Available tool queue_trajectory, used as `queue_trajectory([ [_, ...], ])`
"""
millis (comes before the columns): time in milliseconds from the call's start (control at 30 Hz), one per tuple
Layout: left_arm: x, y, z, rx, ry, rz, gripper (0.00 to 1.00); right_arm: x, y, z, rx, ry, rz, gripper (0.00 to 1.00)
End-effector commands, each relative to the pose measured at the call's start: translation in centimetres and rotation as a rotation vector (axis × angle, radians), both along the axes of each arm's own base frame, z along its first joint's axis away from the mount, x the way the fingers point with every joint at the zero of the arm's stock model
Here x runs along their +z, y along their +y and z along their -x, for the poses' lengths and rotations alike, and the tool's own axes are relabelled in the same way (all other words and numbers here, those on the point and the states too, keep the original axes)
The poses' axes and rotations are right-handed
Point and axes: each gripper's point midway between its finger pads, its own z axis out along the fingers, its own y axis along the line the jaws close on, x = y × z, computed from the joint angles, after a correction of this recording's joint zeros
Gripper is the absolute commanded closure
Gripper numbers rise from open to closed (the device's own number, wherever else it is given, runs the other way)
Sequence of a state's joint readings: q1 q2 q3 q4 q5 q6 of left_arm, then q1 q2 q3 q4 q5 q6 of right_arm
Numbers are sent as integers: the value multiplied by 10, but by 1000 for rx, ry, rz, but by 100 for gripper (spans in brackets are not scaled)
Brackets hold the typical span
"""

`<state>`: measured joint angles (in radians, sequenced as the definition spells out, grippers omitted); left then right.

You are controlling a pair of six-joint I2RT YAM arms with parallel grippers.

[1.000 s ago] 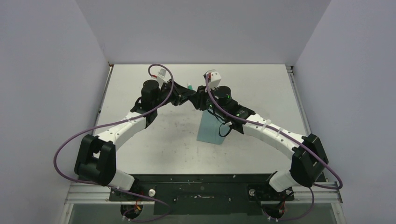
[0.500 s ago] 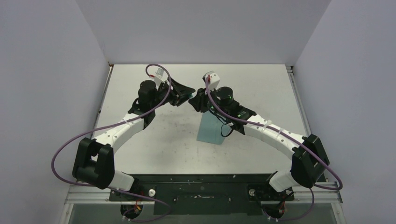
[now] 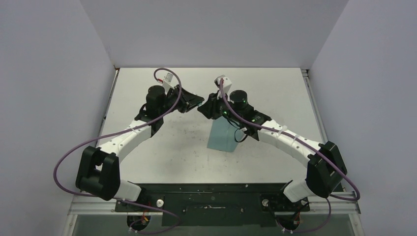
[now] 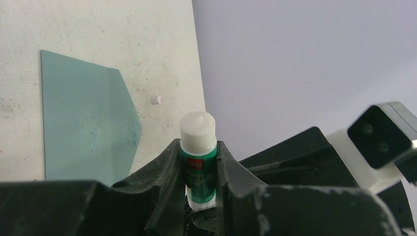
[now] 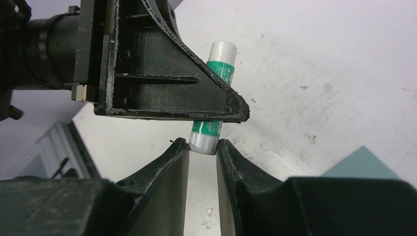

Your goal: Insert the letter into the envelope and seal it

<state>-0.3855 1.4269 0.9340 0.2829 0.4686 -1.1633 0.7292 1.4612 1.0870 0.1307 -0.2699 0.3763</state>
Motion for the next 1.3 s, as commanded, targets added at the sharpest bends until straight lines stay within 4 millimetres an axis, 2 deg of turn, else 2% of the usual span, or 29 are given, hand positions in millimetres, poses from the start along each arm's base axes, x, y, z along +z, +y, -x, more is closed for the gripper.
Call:
queue_trajectory([
  [0, 40, 5, 1, 8, -161, 8, 100, 57, -12, -1, 52, 52, -266, 95],
  [133, 73, 7, 8, 1, -271, 57, 100, 90, -35, -2, 105, 212, -599, 95],
  [200, 90, 9, 12, 6, -326, 91, 100, 97, -38, 1, 133, 337, -744, 95],
  [333, 120, 12, 16, 21, -426, 154, 100, 119, -48, 9, 193, 477, -1033, 95],
  [433, 141, 14, 19, 30, -512, 185, 100, 139, -63, 12, 229, 520, -1244, 95],
  [500, 148, 15, 18, 35, -536, 177, 100, 147, -66, 11, 246, 529, -1298, 95],
  [533, 148, 15, 17, 38, -536, 161, 100, 152, -67, 13, 259, 498, -1301, 87],
  [633, 151, 16, 16, 44, -532, 136, 100, 149, -61, 12, 224, 378, -1182, 41],
  [700, 152, 17, 15, 50, -517, 129, 100, 139, -51, 9, 152, 263, -988, 26],
  [767, 152, 18, 16, 52, -500, 127, 100, 126, -39, 2, 42, 57, -700, 17],
  [833, 154, 18, 17, 52, -488, 131, 100, 112, -28, 3, -48, -118, -405, 16],
  [933, 159, 16, 20, 38, -466, 138, 100, 107, -18, 11, -105, -301, -148, 18],
  [1033, 163, 16, 24, 30, -457, 143, 100, 119, -14, 17, -109, -447, -67, 36],
  [1100, 161, 16, 26, 28, -449, 139, 100, 127, -12, 19, -109, -514, -41, 43],
  [1167, 163, 17, 28, 28, -451, 143, 100, 130, -11, 14, -140, -549, 24, 47],
  [1267, 163, 17, 30, 28, -455, 144, 100, 129, -8, 11, -156, -567, 76, 47],
])
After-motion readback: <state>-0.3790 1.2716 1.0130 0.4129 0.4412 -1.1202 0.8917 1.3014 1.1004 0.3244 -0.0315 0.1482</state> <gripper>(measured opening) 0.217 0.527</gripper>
